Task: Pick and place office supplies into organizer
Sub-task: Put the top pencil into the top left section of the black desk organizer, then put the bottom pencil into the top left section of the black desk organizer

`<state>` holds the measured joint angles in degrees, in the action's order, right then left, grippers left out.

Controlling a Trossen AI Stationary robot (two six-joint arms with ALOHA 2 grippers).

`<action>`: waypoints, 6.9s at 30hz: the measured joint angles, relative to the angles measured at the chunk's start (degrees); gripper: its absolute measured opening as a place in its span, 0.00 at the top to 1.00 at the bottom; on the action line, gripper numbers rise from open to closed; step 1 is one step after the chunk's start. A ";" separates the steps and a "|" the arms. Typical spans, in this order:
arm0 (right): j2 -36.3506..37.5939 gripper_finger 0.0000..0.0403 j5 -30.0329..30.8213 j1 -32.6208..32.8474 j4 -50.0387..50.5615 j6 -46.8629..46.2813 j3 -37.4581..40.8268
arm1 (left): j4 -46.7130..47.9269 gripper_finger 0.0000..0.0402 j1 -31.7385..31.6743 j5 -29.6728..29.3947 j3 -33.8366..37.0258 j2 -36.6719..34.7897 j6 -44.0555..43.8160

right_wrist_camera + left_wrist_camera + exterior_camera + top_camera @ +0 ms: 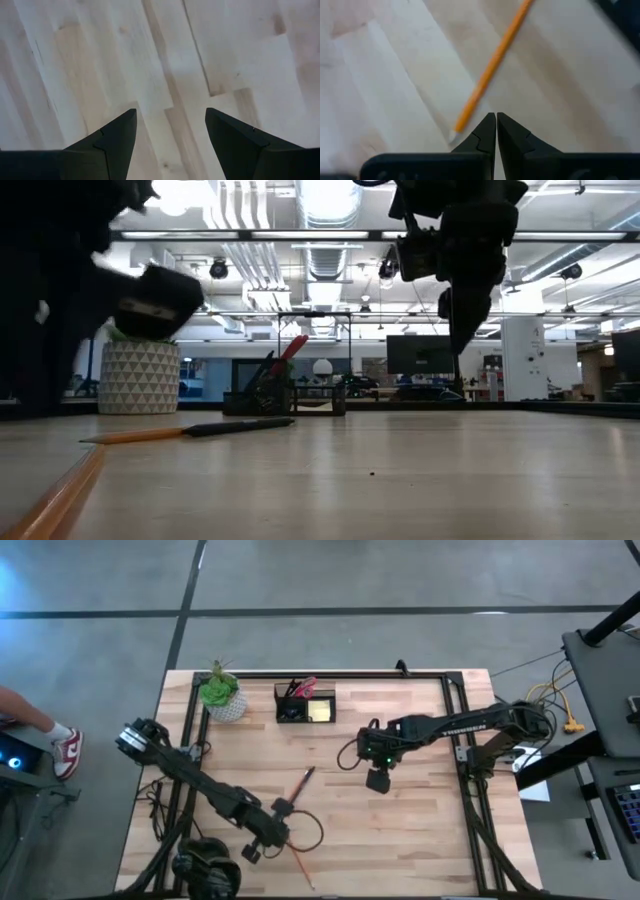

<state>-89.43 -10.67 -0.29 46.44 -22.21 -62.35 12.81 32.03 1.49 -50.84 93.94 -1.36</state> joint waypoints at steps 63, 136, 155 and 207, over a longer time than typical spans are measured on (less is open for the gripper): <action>0.04 0.43 2.60 1.74 -1.84 -0.29 -0.13 | -1.81 1.00 -9.16 9.53 1.60 4.16 -39.72; 5.03 0.43 21.37 7.14 -8.25 -21.10 -0.11 | 2.79 1.00 -7.17 9.31 6.15 -3.15 -70.32; 5.10 0.43 16.72 8.58 -5.95 -12.86 -0.11 | 2.30 1.00 -5.27 8.22 5.95 -1.45 -70.47; -22.71 0.43 25.57 25.81 -8.15 -7.71 -23.13 | 0.25 1.00 6.00 -3.20 5.81 -3.90 -26.17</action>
<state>-112.14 14.91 25.52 38.29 -29.92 -85.48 13.06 38.03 -1.71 -45.02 90.04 -27.53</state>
